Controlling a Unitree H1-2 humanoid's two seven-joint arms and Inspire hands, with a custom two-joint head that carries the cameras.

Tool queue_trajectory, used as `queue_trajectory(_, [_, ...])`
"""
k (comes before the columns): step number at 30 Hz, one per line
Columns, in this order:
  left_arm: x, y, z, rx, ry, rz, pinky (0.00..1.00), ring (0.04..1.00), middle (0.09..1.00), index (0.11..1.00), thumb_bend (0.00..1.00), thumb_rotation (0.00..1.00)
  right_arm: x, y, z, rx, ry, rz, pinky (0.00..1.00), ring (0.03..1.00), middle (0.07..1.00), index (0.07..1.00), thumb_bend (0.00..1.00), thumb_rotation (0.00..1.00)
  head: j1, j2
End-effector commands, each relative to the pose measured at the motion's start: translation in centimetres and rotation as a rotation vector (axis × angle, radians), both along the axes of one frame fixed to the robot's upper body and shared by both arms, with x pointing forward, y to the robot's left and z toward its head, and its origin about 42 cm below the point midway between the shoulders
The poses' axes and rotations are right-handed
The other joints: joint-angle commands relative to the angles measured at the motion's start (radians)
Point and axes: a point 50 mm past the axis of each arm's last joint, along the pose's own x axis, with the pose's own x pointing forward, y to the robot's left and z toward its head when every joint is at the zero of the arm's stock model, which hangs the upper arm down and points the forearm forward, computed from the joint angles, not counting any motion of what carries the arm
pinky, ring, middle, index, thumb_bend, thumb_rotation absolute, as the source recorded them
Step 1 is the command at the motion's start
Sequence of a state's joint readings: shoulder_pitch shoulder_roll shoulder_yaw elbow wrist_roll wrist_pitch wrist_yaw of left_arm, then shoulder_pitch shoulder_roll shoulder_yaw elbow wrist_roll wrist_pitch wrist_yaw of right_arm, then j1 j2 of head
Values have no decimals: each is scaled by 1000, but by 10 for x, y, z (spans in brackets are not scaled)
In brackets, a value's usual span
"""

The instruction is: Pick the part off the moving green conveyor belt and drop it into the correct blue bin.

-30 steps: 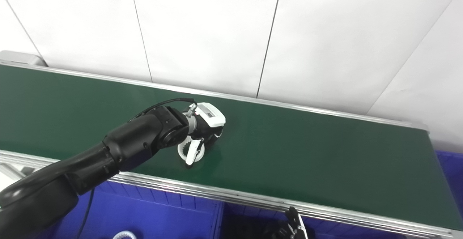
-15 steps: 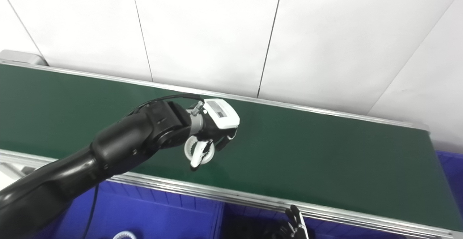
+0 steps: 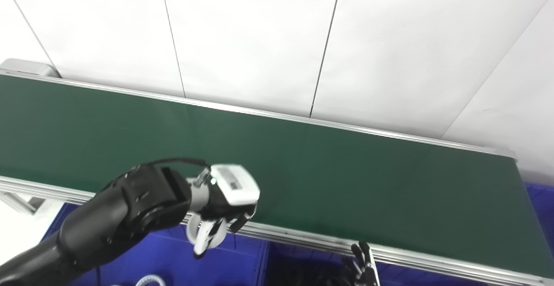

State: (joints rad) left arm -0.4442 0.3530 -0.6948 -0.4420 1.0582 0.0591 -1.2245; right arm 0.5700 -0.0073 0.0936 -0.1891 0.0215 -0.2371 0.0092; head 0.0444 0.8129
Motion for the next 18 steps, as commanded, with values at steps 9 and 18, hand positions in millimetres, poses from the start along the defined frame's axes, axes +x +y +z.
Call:
queue_trajectory(9, [-24,23,-5,-22,36,101,447,433,471,501,518,0,9,-13,32,53,-24,-11,899,872,931,957,839,898,36,113])
queue_trajectory(18, [-31,38,-21,-74,73,193,190,231,472,495,519,0,10,-14,39,51,-12,-15,896,874,932,950,843,899,33,127])
